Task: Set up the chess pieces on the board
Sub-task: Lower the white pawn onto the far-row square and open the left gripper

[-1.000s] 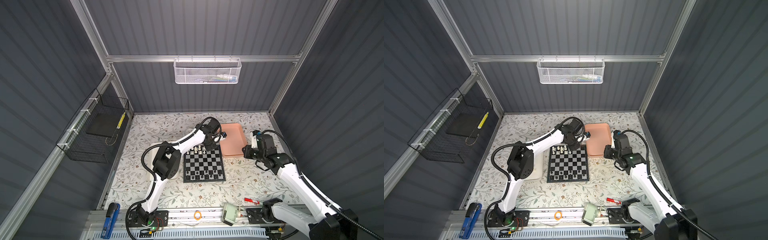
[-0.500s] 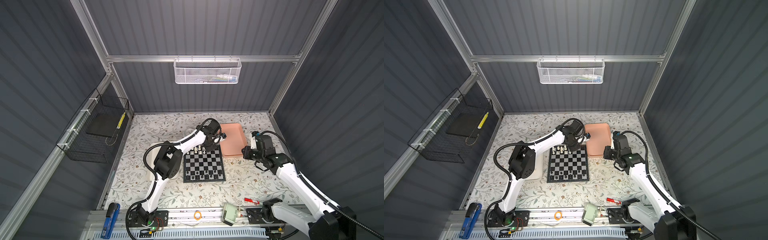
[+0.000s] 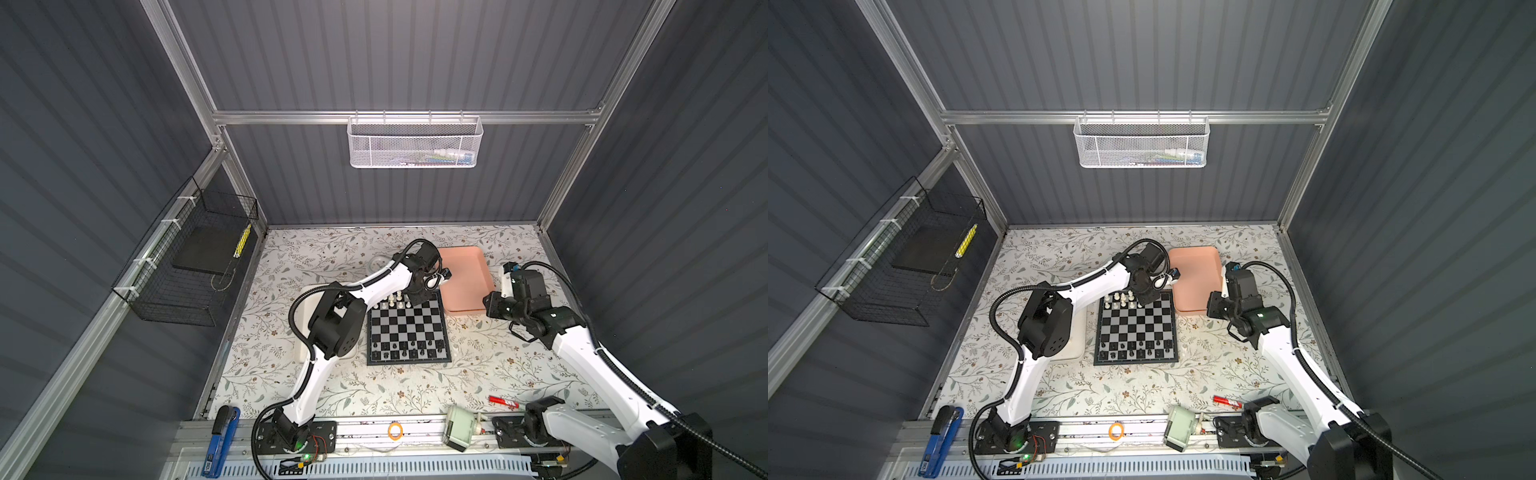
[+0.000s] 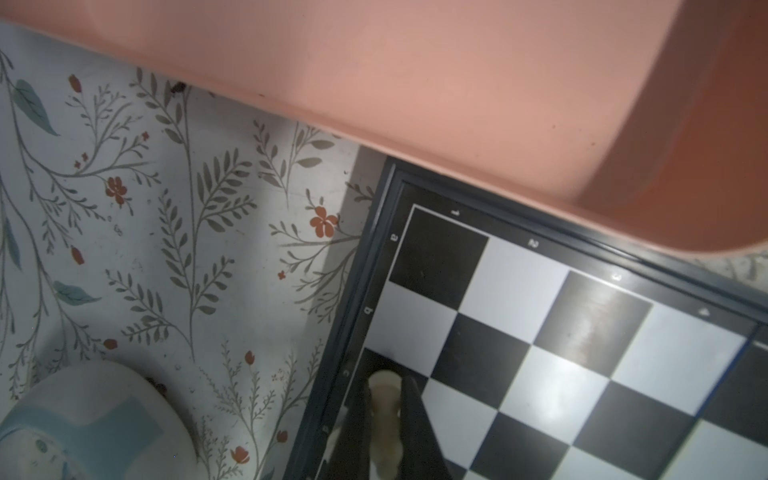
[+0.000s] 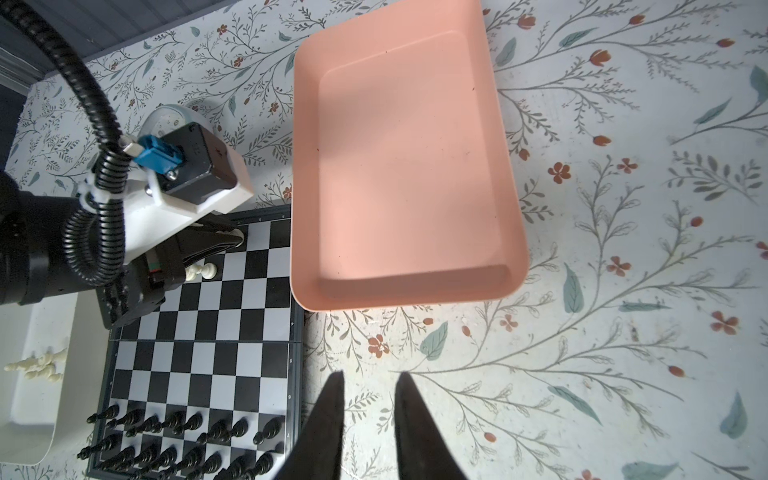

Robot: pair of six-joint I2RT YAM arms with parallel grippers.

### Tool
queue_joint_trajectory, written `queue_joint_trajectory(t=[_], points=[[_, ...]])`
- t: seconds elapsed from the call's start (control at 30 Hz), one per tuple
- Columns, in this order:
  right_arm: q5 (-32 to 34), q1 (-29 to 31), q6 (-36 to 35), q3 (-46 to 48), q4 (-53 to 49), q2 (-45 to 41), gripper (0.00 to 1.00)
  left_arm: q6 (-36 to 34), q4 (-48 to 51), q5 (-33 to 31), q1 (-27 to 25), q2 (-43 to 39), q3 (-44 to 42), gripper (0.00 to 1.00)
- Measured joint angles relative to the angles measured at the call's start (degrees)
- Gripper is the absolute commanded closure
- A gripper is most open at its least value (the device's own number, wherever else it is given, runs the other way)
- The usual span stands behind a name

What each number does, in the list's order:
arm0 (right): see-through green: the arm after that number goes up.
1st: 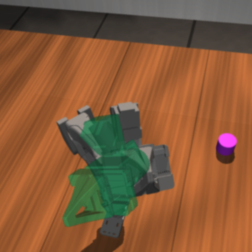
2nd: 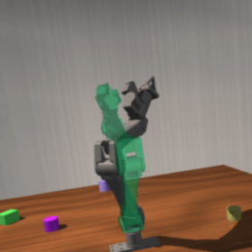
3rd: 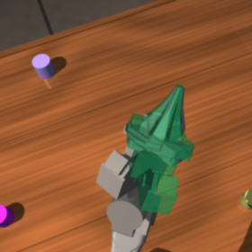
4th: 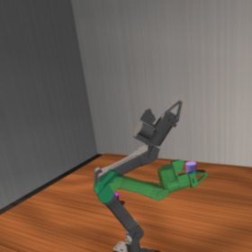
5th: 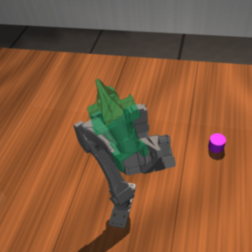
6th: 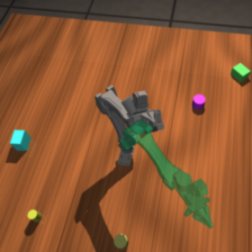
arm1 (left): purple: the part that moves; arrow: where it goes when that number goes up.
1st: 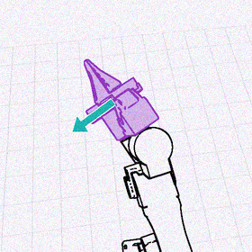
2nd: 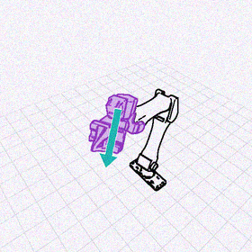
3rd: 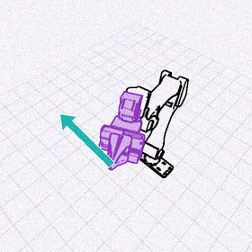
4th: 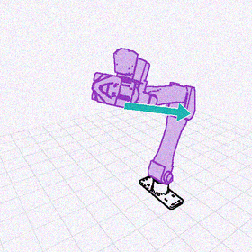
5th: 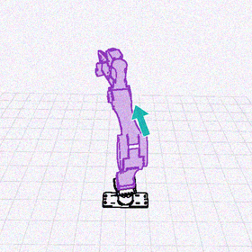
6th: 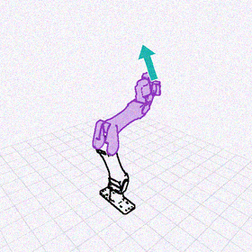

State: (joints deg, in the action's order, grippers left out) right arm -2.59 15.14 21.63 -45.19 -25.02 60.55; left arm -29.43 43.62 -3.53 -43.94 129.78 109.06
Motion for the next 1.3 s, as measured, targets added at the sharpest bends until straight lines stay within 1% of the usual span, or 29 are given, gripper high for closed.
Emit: queue_joint_trajectory(t=[0.13,0.47,0.63,0.83,1.3], points=[[-0.02,0.0,-0.02,0.04,0.11,0.42,0.75,0.0,0.0,0.0,0.0,0.0,0.0,0.94],[-0.02,-0.04,-0.02,0.22,0.15,0.7,0.75,-0.04,0.0,-0.17,0.0,0.0,0.0,0.83],[-0.02,-0.15,0.0,0.61,0.55,0.72,0.75,-0.07,0.0,-0.28,0.0,0.0,0.0,0.81],[-0.02,-0.15,0.0,0.74,1.09,0.79,0.75,-0.2,0.02,-0.63,0.0,0.0,0.0,0.75],[-0.13,-0.22,0.0,0.96,1.4,0.85,0.75,-0.15,0.04,-0.94,0.0,0.0,0.0,0.73]])
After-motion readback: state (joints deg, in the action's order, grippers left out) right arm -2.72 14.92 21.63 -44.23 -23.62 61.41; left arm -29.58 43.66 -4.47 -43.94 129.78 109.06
